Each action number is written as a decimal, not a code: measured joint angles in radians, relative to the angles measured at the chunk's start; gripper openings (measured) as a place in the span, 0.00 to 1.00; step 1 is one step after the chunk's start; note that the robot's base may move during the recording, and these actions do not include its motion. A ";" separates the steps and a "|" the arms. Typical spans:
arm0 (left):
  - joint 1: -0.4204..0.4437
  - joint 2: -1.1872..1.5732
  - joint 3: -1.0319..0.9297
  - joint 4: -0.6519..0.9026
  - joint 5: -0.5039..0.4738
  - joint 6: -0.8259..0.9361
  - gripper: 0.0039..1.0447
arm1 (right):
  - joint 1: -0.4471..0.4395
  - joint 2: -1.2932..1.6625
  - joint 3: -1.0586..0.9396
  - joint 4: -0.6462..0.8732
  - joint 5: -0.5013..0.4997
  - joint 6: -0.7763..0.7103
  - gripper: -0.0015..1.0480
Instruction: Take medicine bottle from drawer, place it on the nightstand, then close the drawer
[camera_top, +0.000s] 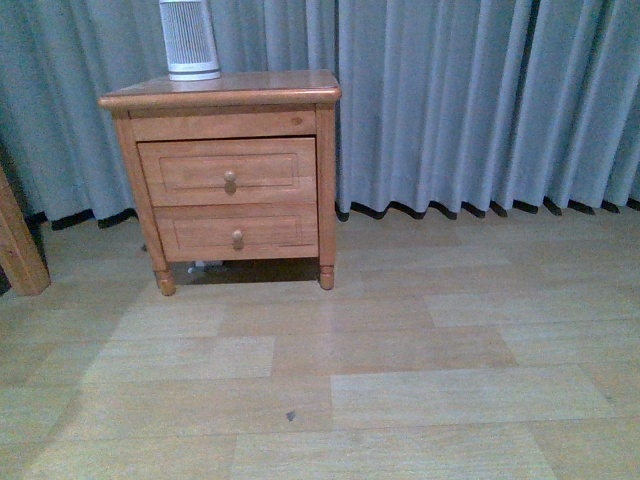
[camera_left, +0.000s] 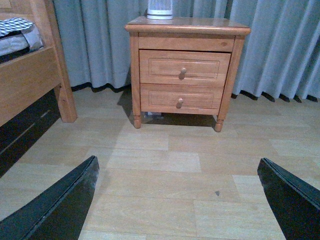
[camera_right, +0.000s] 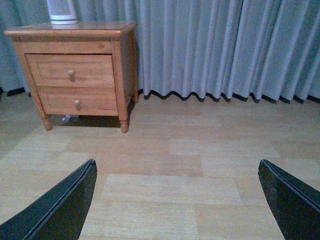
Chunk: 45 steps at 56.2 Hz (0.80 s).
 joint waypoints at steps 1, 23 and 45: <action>0.000 0.000 0.000 0.000 0.000 0.000 0.94 | 0.000 0.000 0.000 0.000 0.000 0.000 0.93; 0.000 0.000 0.000 0.000 0.000 0.000 0.94 | 0.000 0.000 0.000 0.000 0.000 0.000 0.93; 0.000 0.000 0.000 0.000 0.000 0.000 0.94 | 0.000 0.000 0.000 0.000 0.000 0.000 0.93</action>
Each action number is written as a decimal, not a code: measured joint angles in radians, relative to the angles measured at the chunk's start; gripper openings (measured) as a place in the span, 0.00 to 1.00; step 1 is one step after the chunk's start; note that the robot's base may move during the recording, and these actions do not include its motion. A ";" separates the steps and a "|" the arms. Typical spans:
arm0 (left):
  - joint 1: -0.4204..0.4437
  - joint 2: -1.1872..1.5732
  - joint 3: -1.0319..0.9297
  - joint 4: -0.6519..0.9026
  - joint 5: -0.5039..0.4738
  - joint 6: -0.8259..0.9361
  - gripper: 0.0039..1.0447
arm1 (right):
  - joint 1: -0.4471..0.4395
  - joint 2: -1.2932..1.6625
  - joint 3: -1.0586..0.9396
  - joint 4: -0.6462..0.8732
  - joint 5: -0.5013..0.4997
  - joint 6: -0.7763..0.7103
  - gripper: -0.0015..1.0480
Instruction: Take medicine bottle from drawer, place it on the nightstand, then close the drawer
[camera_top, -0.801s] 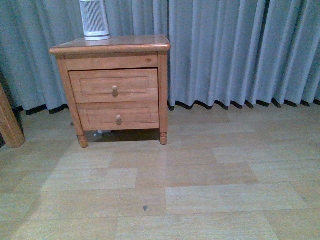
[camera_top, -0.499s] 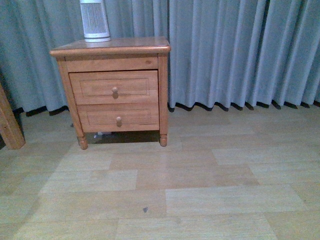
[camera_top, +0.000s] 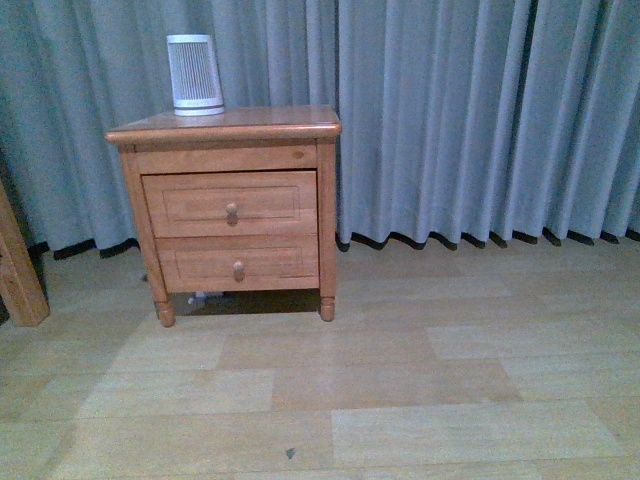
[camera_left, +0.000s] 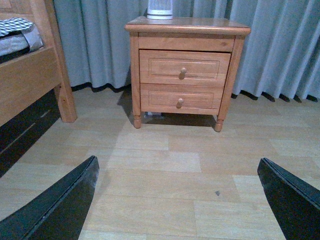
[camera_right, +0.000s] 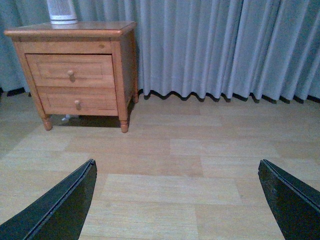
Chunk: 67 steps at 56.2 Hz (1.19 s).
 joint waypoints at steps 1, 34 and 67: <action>0.000 0.000 0.000 0.000 0.000 0.000 0.94 | 0.000 0.000 0.000 0.000 0.000 0.000 0.93; 0.000 0.000 0.000 0.000 0.000 0.000 0.94 | 0.000 0.000 0.000 0.000 0.000 0.000 0.93; 0.000 0.000 0.000 0.000 0.000 0.000 0.94 | 0.000 0.000 0.000 0.000 0.000 0.000 0.93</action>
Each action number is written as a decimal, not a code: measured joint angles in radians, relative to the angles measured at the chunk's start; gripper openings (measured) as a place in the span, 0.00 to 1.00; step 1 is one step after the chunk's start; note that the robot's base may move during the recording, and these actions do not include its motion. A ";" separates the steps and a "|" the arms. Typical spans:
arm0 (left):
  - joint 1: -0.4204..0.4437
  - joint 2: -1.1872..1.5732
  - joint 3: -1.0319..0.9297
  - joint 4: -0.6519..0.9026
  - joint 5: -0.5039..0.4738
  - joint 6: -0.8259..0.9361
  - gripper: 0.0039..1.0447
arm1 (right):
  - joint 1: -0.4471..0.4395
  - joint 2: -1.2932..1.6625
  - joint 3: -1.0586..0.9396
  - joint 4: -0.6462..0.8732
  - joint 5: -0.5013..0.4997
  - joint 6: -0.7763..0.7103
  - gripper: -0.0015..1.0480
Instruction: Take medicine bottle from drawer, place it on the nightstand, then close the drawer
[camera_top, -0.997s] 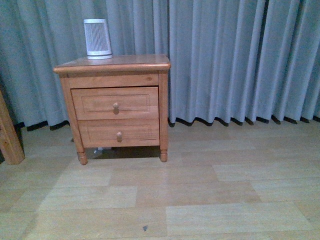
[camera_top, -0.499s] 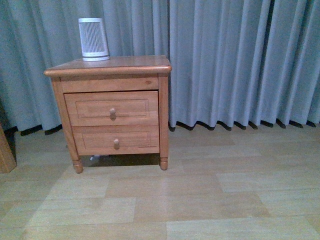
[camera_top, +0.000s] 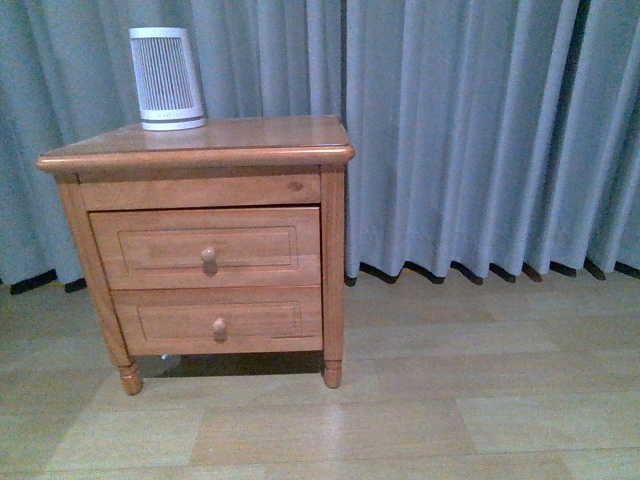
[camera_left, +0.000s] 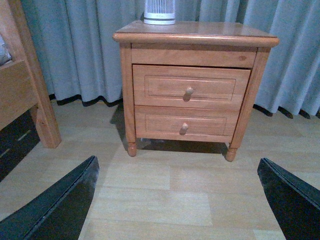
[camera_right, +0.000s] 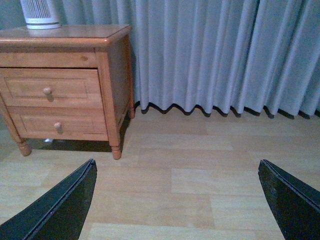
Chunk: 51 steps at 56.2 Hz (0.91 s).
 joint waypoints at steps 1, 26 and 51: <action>0.000 0.000 0.000 0.000 -0.001 0.000 0.94 | 0.000 0.000 0.000 0.000 0.000 0.000 0.93; 0.000 0.000 0.000 0.000 0.000 0.000 0.94 | 0.000 0.000 0.000 0.000 0.000 0.000 0.93; 0.049 0.674 0.476 0.075 0.289 -0.212 0.94 | 0.000 0.000 0.000 0.000 0.000 0.000 0.93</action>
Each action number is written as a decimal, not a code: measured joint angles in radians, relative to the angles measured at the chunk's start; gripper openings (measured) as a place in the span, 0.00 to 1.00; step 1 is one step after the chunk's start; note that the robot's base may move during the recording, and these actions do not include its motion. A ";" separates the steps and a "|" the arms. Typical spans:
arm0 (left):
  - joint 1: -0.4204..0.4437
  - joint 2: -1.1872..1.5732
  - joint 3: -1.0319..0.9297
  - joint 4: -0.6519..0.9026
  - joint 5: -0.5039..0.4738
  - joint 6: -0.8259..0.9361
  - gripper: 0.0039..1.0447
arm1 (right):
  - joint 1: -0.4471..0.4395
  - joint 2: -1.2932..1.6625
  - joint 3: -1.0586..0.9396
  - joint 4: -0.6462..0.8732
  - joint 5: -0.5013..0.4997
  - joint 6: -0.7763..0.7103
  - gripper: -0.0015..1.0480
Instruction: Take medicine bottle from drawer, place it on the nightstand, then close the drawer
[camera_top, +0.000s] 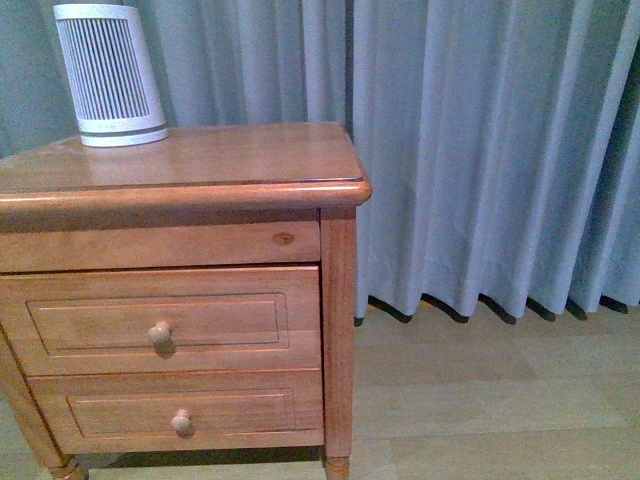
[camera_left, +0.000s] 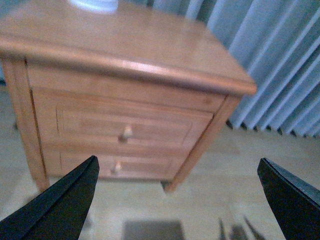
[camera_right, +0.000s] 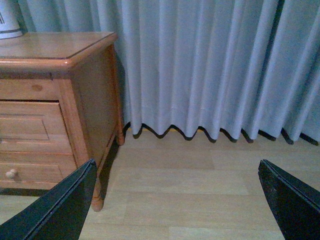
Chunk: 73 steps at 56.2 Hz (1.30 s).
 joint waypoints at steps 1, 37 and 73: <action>-0.006 0.040 0.025 0.034 -0.006 0.000 0.94 | 0.000 0.000 0.000 0.000 0.000 0.000 0.93; -0.155 1.254 0.240 0.724 -0.159 0.101 0.94 | 0.000 0.000 0.000 0.000 0.000 0.000 0.93; -0.191 1.539 0.550 0.675 -0.222 0.120 0.94 | 0.000 0.000 0.000 0.000 0.000 0.000 0.93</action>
